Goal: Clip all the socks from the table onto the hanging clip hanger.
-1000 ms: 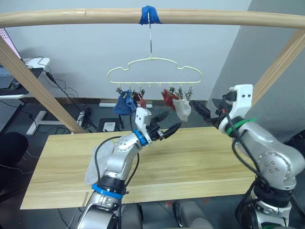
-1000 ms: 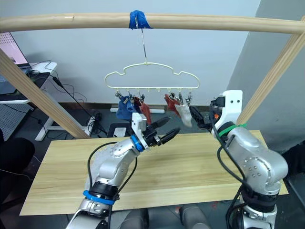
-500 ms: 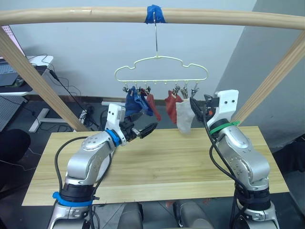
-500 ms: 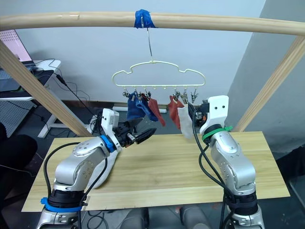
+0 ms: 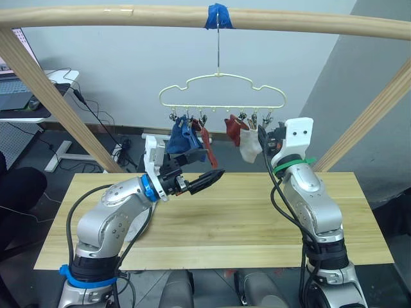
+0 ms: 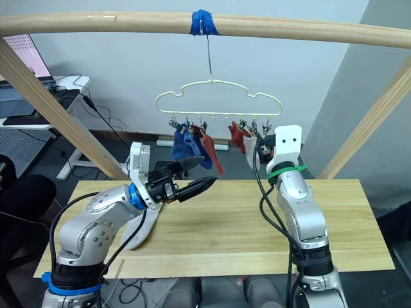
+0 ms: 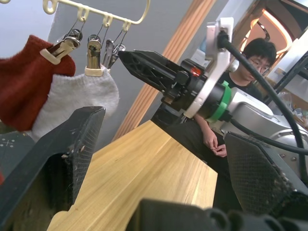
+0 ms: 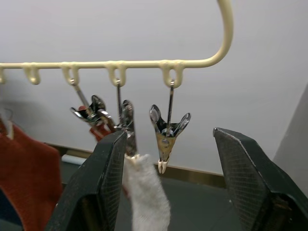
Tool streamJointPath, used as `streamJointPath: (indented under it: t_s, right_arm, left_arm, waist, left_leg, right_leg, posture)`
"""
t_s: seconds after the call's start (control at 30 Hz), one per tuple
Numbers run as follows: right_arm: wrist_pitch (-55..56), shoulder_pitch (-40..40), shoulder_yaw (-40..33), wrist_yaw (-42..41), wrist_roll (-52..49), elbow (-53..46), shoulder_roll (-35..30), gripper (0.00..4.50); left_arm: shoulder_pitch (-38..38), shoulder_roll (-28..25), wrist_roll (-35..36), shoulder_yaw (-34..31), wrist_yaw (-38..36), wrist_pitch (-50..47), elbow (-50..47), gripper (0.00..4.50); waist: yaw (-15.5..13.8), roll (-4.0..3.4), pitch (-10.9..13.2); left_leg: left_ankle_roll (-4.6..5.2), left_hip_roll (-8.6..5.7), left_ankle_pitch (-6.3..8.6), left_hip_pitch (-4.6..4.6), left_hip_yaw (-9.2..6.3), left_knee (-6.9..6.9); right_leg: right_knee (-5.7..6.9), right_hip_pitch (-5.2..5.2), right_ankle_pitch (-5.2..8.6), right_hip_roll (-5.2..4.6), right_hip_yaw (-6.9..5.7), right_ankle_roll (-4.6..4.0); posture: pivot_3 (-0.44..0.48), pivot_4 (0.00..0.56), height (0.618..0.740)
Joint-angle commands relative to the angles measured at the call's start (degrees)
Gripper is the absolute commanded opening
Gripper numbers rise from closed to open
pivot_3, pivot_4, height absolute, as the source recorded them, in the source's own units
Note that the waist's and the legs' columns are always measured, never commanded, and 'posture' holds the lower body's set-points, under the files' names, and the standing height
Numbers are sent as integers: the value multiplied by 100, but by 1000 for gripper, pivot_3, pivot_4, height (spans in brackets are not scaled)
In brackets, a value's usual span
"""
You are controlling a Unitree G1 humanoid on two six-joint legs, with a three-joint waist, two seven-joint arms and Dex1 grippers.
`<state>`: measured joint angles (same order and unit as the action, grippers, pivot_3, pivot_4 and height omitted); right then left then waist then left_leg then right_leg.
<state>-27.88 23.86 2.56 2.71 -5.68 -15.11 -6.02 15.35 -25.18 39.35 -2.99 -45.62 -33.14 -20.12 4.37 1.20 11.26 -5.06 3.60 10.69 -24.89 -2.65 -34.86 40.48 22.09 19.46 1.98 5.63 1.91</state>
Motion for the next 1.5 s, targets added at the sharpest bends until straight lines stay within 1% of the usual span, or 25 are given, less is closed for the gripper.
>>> streamJointPath:
  t_s: [0.03, 0.37, 0.47, 0.53, 1.0, 1.27, 1.5]
  right_arm:
    - [202, 190, -93, 82, 139, 23, 81, 2995]
    - [309, 341, -198, 128, 293, 275, 195, 2995]
    - [333, 382, -217, 132, 309, 321, 220, 2345]
    - [352, 397, -219, 133, 314, 348, 229, 1720]
    - [410, 534, -176, 128, 376, 473, 283, 1720]
    - [261, 553, -216, 179, 272, 455, 549, 1720]
    - [340, 677, -271, 166, 278, 621, 620, 1720]
  left_arm:
    - [43, -11, -41, 29, -4, 188, -232, 4500]
    - [72, 29, -122, 92, 31, 283, -183, 4500]
    - [40, 41, -158, 110, 22, 305, -189, 4500]
    - [42, 43, -172, 119, 29, 317, -181, 4500]
    - [41, 42, -273, 134, 31, 431, -128, 4500]
    - [44, 39, -338, 156, 14, 502, -92, 4500]
    - [37, 59, -402, 187, 29, 550, -93, 4500]
  waist:
    - [-3, 0, 1]
    - [-15, 0, 2]
    - [-15, -1, 2]
    - [-15, -1, 2]
    - [-34, -1, 2]
    - [-61, -1, 2]
    - [-109, -1, 2]
  left_leg:
    - [0, 0, 0, 0, 0, 0]
    - [0, 0, 0, 0, 1, 0]
    - [0, 0, 0, 0, 1, 0]
    - [0, 0, 0, 0, 1, 0]
    - [0, 0, 0, 0, 1, 0]
    - [0, 0, 0, 0, 1, 0]
    - [0, 0, 0, 0, 1, -1]
  right_leg:
    - [0, 0, -1, 0, 1, -1]
    - [0, 0, -4, 0, 0, -7]
    - [0, 0, -5, 0, 1, -8]
    - [1, 0, -5, 0, 1, -9]
    - [0, 0, -10, 0, 0, -18]
    - [1, 0, -11, -1, 0, -19]
    - [1, 0, -12, -1, 0, -21]
  posture:
    - [-7, 195, 740]
    - [-4, 190, 740]
    - [-1, 190, 740]
    - [0, 188, 740]
    - [10, 181, 740]
    - [14, 175, 740]
    - [15, 174, 740]
